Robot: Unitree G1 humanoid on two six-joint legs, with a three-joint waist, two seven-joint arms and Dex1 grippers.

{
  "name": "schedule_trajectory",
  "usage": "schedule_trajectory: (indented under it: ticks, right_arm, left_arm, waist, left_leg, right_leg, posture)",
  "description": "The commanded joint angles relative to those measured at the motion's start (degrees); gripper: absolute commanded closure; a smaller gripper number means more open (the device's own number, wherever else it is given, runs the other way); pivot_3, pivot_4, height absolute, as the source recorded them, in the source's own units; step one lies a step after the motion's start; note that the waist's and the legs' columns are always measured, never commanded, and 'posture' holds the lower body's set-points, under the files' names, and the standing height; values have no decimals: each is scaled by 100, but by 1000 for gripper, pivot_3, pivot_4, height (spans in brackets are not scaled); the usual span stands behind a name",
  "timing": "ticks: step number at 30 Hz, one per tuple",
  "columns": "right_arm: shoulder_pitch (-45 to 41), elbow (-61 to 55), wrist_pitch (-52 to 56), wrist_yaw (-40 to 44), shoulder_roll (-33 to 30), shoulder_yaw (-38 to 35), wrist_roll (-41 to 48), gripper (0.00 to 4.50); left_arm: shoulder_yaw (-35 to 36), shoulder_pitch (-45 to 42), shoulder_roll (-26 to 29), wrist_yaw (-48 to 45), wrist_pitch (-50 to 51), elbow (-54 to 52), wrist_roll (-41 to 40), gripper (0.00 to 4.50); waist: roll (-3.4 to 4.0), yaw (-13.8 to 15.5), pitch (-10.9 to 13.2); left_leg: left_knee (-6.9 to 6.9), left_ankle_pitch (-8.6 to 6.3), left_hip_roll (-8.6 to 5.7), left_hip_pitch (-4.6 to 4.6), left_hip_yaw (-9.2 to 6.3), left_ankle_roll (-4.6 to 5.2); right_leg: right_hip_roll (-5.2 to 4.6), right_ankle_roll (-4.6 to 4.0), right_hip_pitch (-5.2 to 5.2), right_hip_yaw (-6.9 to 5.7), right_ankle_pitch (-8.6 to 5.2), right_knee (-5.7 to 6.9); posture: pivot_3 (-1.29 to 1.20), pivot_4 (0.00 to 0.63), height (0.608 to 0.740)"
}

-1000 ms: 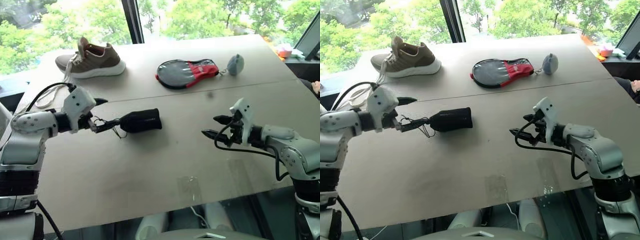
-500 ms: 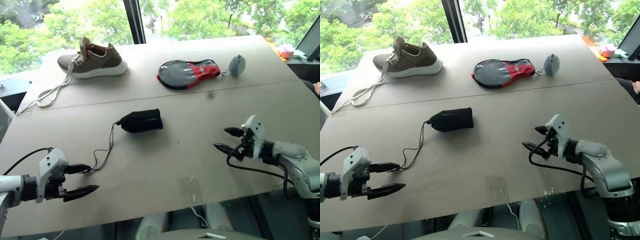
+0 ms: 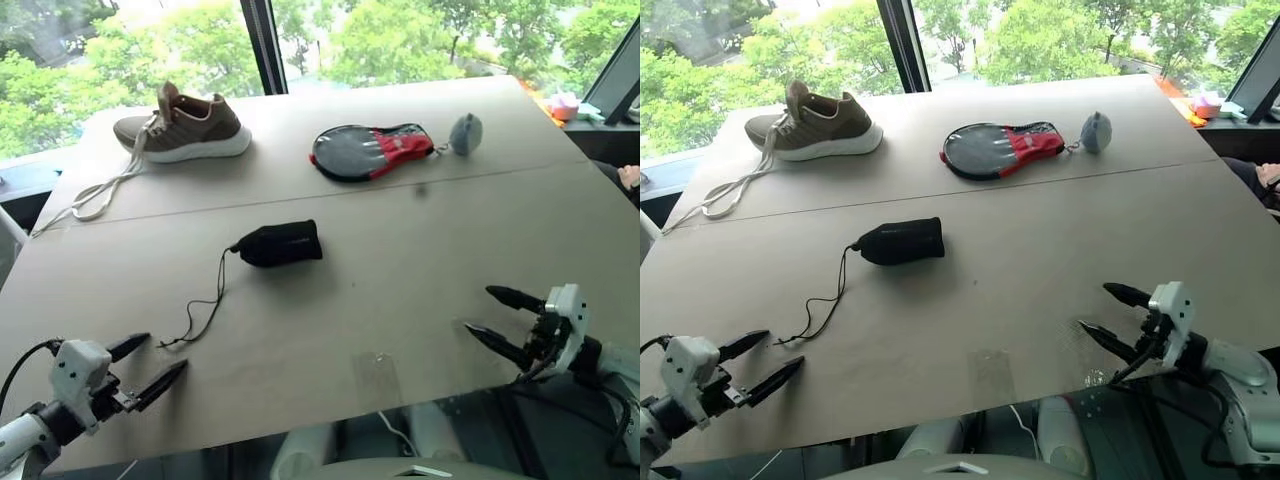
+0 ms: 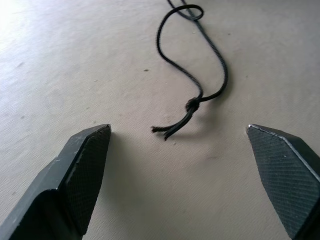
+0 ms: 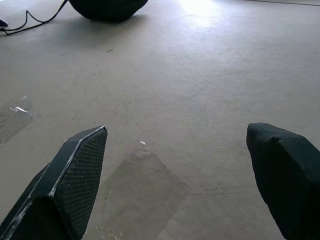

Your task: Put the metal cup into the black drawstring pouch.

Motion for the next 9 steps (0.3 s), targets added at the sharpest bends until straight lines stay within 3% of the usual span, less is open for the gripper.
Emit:
schedule_trajectory:
  ticks: [1,9]
  right_arm:
    - [-61,330,-608,346,42,-102,-49,0]
    - [-214,853,-1197,891,-37,-92,-59,0]
  left_arm:
    - [197,168,-58,37,-549,323,49,25]
    - [86,481,-145,-332,-1182,453,-132,25]
  waist:
    - [2,0,0]
    - [6,-4,-2]
  left_leg:
    - [0,0,0,2,0,0]
    - [0,-3,1,4,16,5]
  right_leg:
    - [0,0,1,0,0,0]
    - [-2,0,1,11,0,-2]
  posture:
    - [0,150,740]
    - [0,150,740]
